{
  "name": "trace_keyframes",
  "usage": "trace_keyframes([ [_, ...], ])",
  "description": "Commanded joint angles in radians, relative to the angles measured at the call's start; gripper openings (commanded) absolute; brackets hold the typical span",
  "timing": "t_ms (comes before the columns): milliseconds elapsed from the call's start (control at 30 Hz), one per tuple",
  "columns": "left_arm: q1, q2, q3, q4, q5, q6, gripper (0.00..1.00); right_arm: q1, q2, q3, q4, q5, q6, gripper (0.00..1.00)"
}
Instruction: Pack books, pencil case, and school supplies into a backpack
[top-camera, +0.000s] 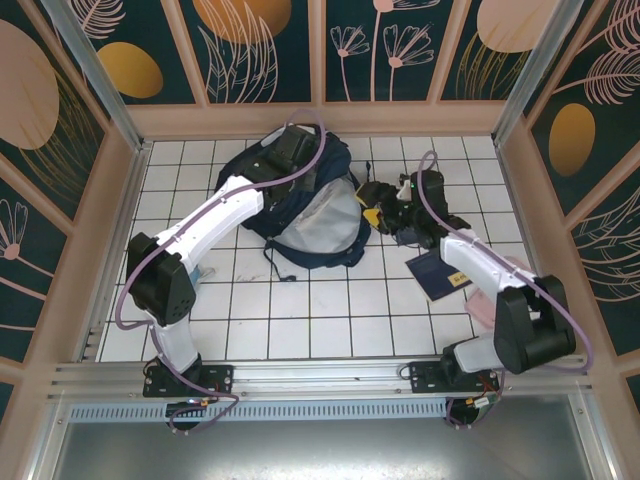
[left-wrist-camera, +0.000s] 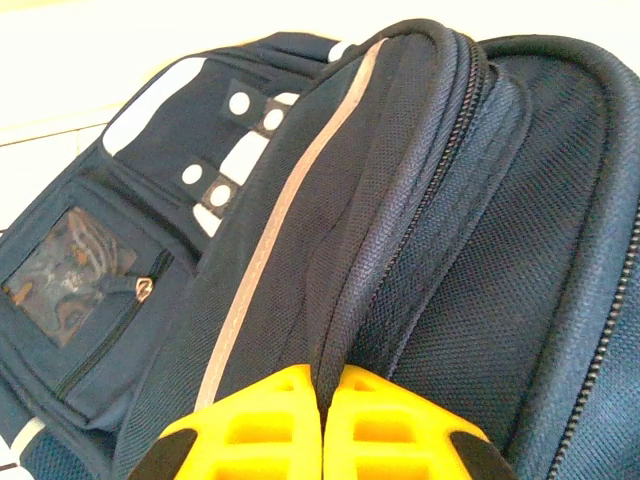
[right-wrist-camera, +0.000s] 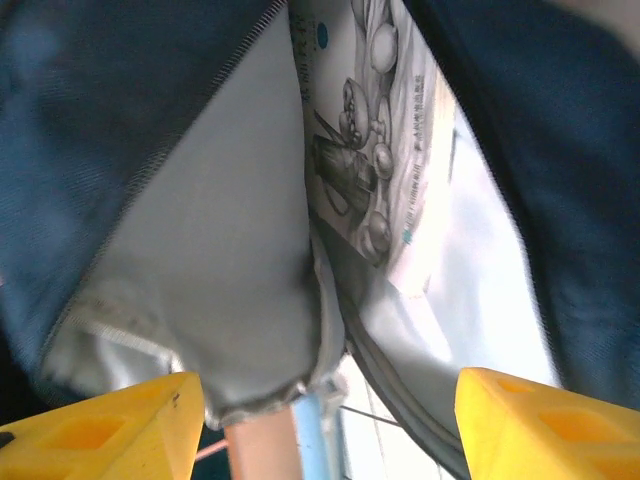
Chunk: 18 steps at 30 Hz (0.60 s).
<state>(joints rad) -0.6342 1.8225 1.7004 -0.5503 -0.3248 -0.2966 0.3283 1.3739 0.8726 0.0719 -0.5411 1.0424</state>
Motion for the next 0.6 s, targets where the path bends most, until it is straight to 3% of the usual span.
trace_keyframes([
  [0, 0.065, -0.096, -0.051, 0.066, -0.176, 0.011, 0.00, -0.069, -0.064, 0.049, -0.241, 0.086, -0.238, 0.69],
  [133, 0.078, -0.160, -0.131, 0.074, -0.201, 0.024, 0.00, -0.120, -0.029, 0.093, -0.397, 0.274, -0.375, 0.69],
  [267, 0.080, -0.217, -0.214, 0.062, -0.193, 0.005, 0.00, -0.126, 0.082, 0.132, -0.420, 0.405, -0.427, 0.69],
  [567, 0.081, -0.387, -0.450, 0.052, -0.127, -0.057, 0.02, -0.138, 0.471, 0.385, -0.432, 0.548, -0.440, 0.66],
])
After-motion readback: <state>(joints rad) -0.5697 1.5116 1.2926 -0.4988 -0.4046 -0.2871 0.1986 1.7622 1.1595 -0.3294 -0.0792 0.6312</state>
